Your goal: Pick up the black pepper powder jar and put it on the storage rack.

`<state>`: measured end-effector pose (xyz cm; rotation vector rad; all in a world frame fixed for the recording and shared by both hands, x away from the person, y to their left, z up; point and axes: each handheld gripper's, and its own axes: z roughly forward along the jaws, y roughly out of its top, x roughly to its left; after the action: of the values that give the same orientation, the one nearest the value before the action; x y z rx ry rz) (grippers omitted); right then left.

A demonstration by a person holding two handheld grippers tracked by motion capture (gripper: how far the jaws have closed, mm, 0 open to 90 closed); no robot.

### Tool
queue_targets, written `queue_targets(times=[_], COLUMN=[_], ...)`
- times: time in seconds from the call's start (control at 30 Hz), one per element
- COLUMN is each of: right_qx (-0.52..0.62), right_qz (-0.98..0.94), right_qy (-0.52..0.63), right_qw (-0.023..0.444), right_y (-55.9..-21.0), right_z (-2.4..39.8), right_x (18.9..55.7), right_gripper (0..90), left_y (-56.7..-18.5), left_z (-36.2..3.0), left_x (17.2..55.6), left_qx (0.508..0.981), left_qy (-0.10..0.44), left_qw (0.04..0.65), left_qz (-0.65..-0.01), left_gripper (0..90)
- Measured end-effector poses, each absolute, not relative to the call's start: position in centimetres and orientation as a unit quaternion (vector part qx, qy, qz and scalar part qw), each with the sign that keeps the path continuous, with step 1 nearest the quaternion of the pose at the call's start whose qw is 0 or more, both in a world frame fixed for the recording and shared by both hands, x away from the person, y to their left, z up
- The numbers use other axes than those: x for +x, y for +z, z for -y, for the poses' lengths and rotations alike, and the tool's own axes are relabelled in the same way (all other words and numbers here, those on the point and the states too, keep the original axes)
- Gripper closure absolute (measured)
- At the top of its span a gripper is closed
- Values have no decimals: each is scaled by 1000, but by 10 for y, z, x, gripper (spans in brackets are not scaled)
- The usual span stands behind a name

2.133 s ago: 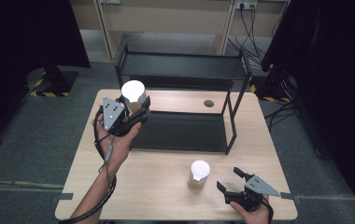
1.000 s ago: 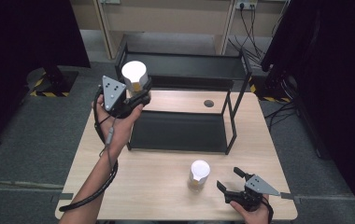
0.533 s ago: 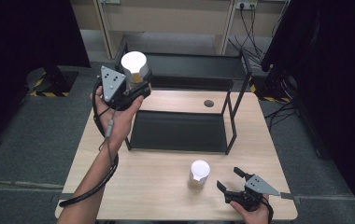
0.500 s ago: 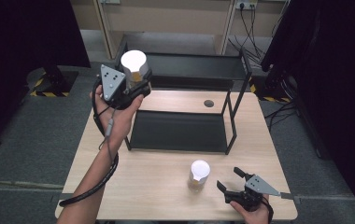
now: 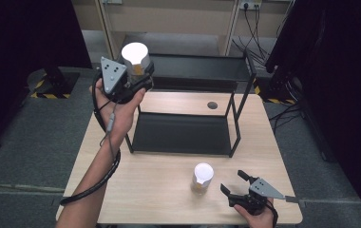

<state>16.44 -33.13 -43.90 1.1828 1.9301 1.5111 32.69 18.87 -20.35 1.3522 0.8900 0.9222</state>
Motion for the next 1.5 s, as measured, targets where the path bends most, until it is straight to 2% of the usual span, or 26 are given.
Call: queue_targets(times=[0.6, 1.5], right_qx=[425, 424], right_qz=[-693, -695], right_qy=[544, 543], right_qw=[208, 207], right_y=[-439, -439], right_z=[332, 332], right_x=[164, 165], right_gripper=[91, 93], left_y=[-186, -183], left_z=[-182, -179], left_x=[357, 402], left_qx=[577, 577], left_qy=[417, 406], left_qw=[573, 549], left_qz=[-406, -449], left_gripper=[306, 306])
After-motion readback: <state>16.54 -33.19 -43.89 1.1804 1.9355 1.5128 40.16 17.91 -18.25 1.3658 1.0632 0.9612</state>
